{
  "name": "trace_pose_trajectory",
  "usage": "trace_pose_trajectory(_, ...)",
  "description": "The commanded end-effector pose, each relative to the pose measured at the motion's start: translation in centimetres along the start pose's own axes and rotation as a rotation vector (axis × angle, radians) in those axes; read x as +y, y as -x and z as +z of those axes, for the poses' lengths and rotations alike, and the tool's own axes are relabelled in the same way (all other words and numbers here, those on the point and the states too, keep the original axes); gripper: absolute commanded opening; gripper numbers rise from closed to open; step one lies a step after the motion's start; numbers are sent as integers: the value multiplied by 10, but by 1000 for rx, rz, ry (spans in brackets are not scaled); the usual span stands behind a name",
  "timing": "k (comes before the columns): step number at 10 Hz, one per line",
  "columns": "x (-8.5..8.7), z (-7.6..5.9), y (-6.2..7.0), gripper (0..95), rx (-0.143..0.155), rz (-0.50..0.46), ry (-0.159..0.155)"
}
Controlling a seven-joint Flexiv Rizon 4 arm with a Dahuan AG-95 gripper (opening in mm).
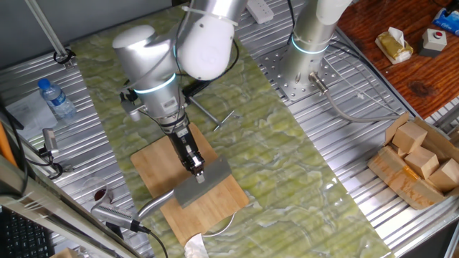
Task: Put the knife on the cutting board
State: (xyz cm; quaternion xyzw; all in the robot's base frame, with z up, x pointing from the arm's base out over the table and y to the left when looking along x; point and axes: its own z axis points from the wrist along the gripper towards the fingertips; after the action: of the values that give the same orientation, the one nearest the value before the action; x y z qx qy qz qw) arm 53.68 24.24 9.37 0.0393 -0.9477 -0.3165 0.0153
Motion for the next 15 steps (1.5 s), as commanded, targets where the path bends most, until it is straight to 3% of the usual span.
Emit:
trace_pose_trajectory(1,-2,3,1,0,-2,0,12)
trace_pose_trajectory(3,-5,7,1,0,-4,-14,19)
trace_pose_trajectory(7,-10,14,1,0,-11,-6,68)
trace_pose_trajectory(15,-17,23,2,0,-17,15,97)
